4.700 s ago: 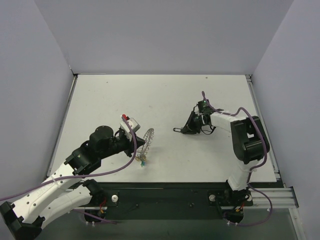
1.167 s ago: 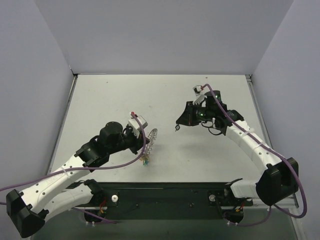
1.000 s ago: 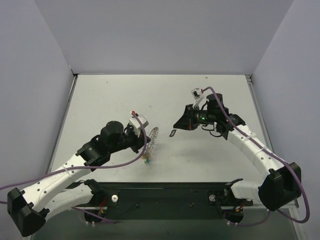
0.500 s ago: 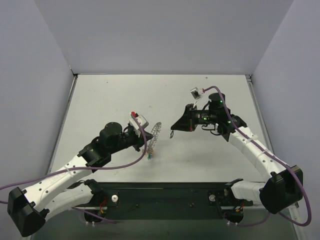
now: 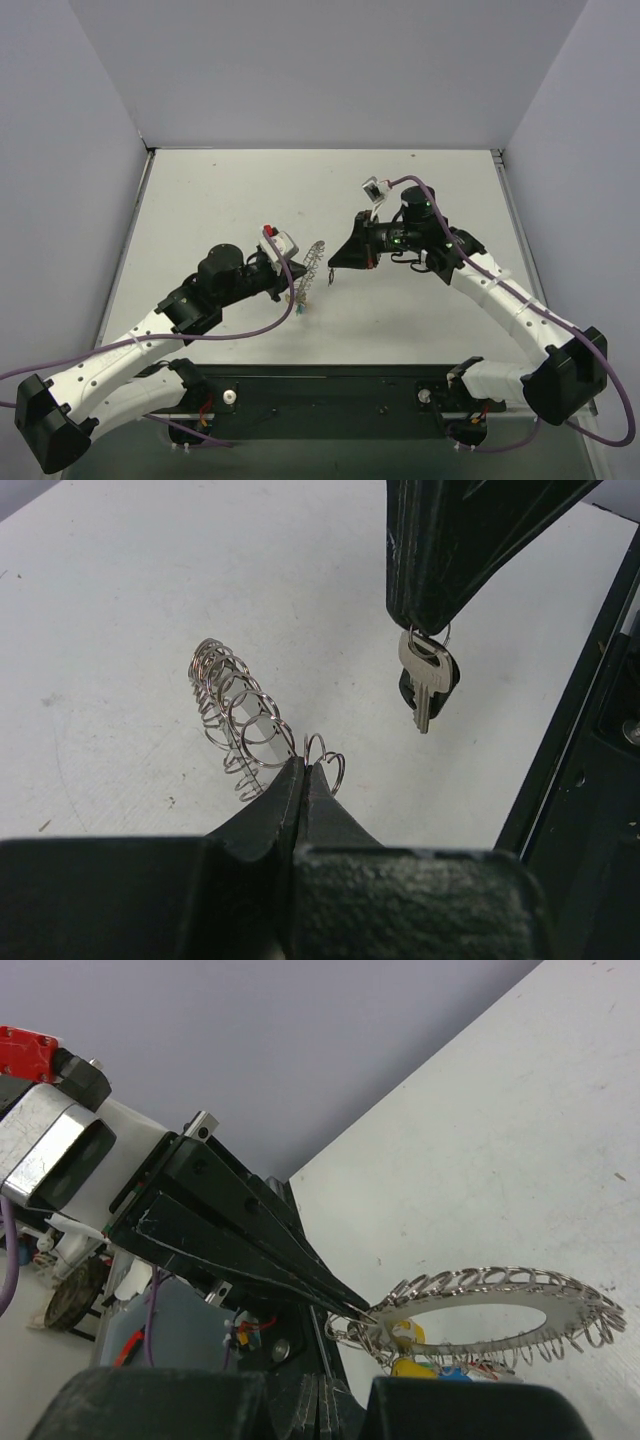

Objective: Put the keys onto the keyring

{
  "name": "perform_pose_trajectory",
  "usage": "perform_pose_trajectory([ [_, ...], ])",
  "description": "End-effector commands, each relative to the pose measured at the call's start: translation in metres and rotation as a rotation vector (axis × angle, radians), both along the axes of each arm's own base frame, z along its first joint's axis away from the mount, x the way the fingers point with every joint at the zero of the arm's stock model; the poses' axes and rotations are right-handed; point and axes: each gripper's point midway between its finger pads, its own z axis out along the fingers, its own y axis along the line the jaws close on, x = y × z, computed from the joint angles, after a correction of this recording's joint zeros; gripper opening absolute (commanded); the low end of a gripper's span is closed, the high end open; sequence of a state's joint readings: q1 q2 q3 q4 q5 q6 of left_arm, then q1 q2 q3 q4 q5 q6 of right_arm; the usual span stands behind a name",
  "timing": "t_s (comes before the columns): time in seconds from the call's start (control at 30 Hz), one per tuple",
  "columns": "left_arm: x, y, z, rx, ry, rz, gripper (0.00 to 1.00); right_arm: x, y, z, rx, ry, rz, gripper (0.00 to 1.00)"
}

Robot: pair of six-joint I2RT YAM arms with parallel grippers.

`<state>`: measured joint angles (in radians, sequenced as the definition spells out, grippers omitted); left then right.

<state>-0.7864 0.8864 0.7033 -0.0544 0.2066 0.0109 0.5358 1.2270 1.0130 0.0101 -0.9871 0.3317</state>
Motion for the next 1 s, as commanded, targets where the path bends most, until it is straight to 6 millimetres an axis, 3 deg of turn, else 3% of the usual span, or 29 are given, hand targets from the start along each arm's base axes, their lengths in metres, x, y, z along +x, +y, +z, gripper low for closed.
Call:
perform_pose_trajectory([
  [0.0, -0.001, -0.007, 0.040, -0.096, -0.122, -0.035, 0.00, 0.002, 0.015, 0.021, 0.027, -0.083, 0.026, 0.00],
  [0.47, -0.005, -0.011, 0.041, -0.100, -0.119, -0.058, 0.00, 0.001, 0.041, 0.009, -0.037, -0.107, 0.046, 0.00],
  [0.97, -0.014, -0.014, 0.041, -0.103, -0.111, -0.092, 0.00, 0.007, 0.039, -0.012, -0.112, -0.082, 0.009, 0.00],
])
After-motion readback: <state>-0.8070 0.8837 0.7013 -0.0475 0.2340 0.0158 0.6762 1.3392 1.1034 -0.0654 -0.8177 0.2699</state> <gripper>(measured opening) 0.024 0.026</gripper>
